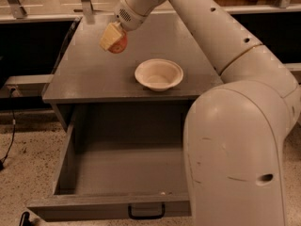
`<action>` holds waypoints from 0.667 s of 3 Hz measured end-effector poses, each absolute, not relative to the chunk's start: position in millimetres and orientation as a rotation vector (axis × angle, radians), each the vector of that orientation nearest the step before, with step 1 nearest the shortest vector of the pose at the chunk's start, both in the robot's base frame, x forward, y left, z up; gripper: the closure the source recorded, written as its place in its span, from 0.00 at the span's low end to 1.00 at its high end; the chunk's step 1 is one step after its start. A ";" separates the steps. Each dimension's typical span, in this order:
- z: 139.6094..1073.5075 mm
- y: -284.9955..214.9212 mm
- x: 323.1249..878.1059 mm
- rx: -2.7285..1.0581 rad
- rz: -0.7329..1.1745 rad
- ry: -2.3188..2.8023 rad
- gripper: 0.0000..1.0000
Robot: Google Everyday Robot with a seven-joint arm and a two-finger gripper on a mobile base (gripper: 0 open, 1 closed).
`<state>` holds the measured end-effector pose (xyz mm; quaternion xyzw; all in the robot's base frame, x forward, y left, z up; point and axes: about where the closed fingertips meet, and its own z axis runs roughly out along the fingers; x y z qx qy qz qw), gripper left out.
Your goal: Place apple into top drawer
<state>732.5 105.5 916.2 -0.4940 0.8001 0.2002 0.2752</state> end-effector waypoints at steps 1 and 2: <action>913.3 117.1 721.7 -1.447 0.551 2.079 1.00; 893.7 143.7 654.0 -1.809 0.645 1.836 1.00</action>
Offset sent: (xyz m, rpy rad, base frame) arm -0.1440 0.0505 -0.0585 -0.0756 -0.1964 0.9298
